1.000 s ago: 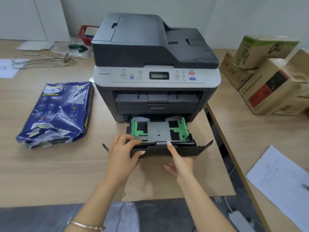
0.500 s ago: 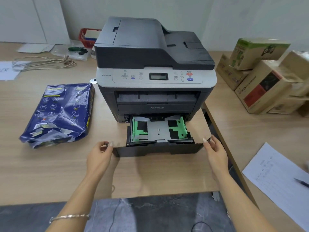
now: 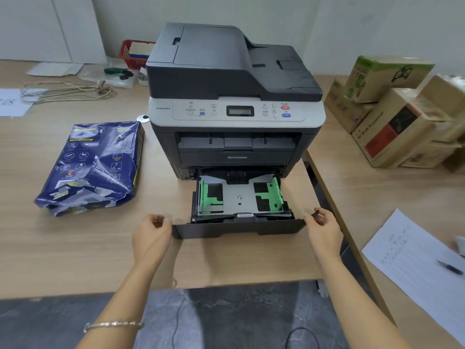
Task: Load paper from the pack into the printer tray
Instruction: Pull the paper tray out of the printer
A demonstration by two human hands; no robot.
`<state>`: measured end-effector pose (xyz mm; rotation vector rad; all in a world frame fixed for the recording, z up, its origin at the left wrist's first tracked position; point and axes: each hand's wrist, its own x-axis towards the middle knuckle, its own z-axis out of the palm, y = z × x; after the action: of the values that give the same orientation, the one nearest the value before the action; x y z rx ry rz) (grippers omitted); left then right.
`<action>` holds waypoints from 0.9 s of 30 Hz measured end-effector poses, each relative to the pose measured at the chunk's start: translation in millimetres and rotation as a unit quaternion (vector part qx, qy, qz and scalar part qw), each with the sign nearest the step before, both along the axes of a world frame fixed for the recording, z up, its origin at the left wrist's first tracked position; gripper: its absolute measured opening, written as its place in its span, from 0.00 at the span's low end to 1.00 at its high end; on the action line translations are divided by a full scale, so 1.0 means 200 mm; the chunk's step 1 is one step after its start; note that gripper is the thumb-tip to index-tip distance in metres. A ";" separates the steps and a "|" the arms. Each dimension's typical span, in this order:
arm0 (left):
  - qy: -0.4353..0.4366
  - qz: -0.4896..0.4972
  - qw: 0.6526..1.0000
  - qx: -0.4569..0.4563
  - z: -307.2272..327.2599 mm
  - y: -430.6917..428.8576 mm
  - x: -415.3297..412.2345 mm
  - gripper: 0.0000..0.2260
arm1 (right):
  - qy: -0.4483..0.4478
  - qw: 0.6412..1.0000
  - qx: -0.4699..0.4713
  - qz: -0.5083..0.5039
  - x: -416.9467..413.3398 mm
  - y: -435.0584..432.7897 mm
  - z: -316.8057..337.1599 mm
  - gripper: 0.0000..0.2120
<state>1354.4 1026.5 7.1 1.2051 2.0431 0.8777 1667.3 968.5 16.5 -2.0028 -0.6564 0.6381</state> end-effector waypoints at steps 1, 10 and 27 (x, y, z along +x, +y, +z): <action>0.000 -0.003 1.000 -0.001 0.00 -0.01 -0.01 0.11 | 0.000 1.000 0.000 0.000 0.00 -0.01 0.00 0.18; -0.006 -0.021 1.000 -0.017 0.01 -0.14 -0.08 0.09 | 0.000 1.000 -0.004 0.006 -0.04 -0.19 0.01 0.18; -0.012 -0.062 0.996 -0.069 0.05 -0.28 -0.12 0.05 | -0.014 1.000 -0.011 -0.020 -0.07 -0.36 0.00 0.15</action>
<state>1330.1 970.8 16.3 1.2247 1.9526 0.6776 1653.6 897.5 16.4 -2.0439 -0.6267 0.5955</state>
